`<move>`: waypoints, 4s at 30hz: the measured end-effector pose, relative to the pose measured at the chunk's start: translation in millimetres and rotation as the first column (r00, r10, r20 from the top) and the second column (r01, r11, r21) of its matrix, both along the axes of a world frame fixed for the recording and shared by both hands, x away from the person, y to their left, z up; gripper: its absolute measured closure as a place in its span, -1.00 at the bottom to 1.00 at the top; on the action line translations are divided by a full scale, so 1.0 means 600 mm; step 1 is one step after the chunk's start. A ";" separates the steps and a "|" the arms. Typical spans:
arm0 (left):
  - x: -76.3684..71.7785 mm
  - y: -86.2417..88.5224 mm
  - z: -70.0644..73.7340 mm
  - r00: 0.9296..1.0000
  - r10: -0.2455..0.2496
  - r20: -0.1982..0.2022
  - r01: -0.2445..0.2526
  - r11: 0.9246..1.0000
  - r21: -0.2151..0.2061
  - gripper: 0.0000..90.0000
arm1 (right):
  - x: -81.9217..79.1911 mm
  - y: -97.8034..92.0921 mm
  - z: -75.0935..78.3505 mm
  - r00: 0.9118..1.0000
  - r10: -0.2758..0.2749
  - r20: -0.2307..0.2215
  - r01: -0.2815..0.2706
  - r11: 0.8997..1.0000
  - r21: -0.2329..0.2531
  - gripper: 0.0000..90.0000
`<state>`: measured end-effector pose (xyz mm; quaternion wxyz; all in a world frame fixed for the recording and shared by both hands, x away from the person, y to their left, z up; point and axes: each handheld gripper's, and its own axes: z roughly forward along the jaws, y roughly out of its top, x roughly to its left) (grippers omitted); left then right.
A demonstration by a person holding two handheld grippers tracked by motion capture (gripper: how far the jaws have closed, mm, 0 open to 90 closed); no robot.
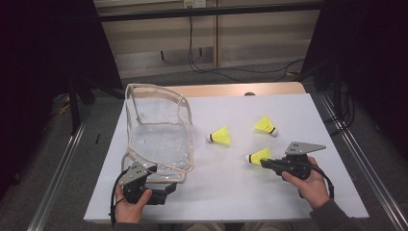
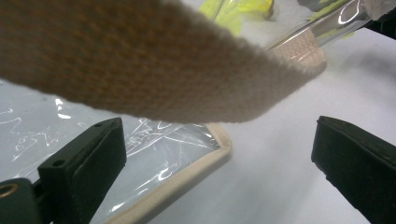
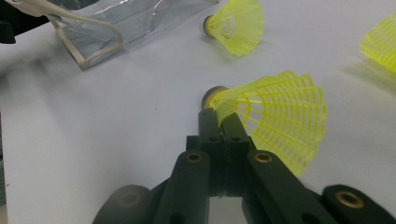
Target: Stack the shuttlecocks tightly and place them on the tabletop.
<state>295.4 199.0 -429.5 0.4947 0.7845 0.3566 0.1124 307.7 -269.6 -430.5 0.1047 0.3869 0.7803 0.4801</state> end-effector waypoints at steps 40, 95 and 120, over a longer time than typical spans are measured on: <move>0.001 0.001 0.000 1.000 -0.002 0.005 0.002 1.000 -0.004 -0.93 | 0.047 0.011 0.019 0.999 -0.027 0.020 0.027 1.000 0.000 1.00; 0.003 0.003 0.000 1.000 0.004 0.010 -0.004 1.000 -0.012 -0.93 | 0.103 0.041 0.026 0.999 -0.031 0.039 0.033 0.998 -0.049 1.00; 0.004 0.003 0.000 1.000 0.002 0.010 -0.001 1.000 -0.018 -0.93 | 0.127 0.050 0.023 0.999 -0.032 0.038 0.034 0.998 -0.056 1.00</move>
